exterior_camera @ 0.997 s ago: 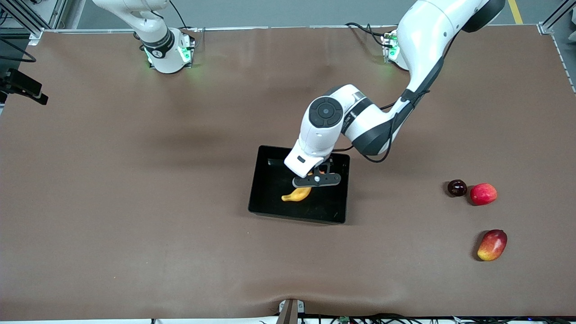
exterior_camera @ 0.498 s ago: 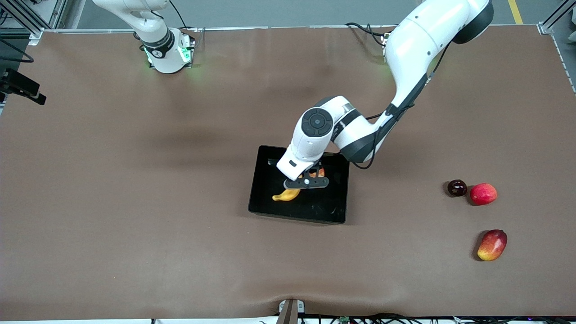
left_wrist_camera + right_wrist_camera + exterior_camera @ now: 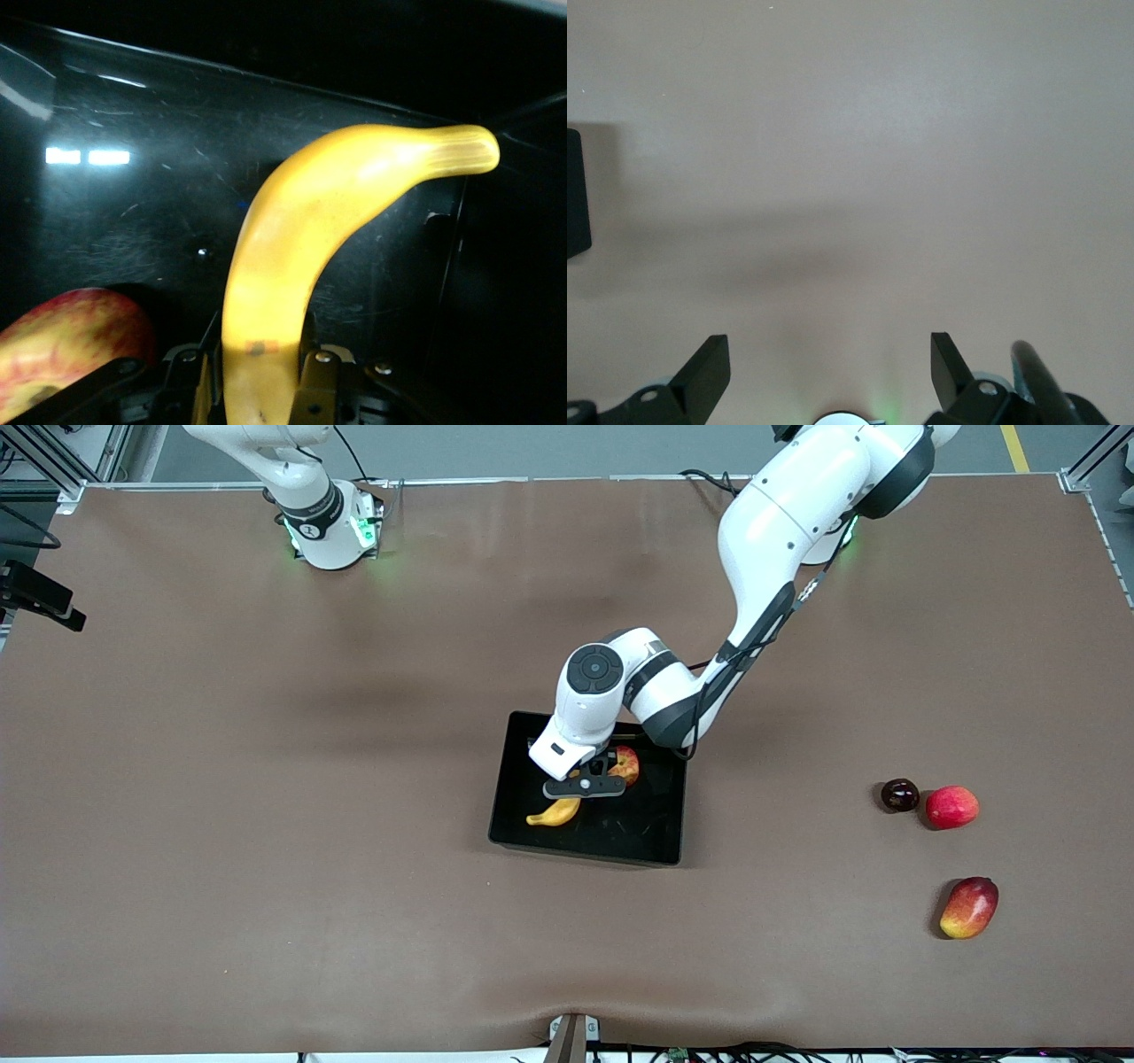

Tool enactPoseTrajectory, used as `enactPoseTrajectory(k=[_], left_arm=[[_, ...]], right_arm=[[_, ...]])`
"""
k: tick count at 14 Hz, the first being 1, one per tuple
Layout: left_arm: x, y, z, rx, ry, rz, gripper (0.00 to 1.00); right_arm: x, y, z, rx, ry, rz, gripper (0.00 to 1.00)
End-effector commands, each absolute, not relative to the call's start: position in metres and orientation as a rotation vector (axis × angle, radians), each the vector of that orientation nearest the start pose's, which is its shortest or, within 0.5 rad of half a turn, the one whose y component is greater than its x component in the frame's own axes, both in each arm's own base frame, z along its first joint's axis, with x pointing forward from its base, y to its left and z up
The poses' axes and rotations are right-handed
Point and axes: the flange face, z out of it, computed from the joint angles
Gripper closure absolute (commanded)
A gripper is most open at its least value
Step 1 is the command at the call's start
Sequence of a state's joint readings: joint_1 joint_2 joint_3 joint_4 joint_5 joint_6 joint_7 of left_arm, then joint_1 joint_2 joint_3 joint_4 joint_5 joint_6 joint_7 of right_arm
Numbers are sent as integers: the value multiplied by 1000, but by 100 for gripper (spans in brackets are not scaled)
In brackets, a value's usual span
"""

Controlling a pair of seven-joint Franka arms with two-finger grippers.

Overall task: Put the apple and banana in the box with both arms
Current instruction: 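Lower the banana into the box and open the left gripper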

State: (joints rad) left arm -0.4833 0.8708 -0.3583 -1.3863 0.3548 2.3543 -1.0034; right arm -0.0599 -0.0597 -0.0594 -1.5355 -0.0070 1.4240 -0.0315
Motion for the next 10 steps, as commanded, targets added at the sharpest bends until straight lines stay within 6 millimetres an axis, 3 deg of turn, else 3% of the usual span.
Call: enactPoseTrajectory(k=[1,5,7,8,9,10], left_arm=[[549,-516,215,-3274,-145,-200,100],[541,-521,196,-3273,-122,-184,100],[549,-514,193,-3267,-135,-202,96],[551,-510,192,-3258,-137,-212,84],[554,-509,195,-3259,-151,-221,26],[556,-508,201,-3264,-173,-230,0]], right_arm=[[512,-63,663,-3116,136,84,0],[512,-61,663,-3117,126,86,0],[512,-61,662,-3116,126,91,0],[512,-61,662,-3116,126,89,0],[512,-61,662,-3116,126,89,0],[512,-60,662,-3116,124,91,0]])
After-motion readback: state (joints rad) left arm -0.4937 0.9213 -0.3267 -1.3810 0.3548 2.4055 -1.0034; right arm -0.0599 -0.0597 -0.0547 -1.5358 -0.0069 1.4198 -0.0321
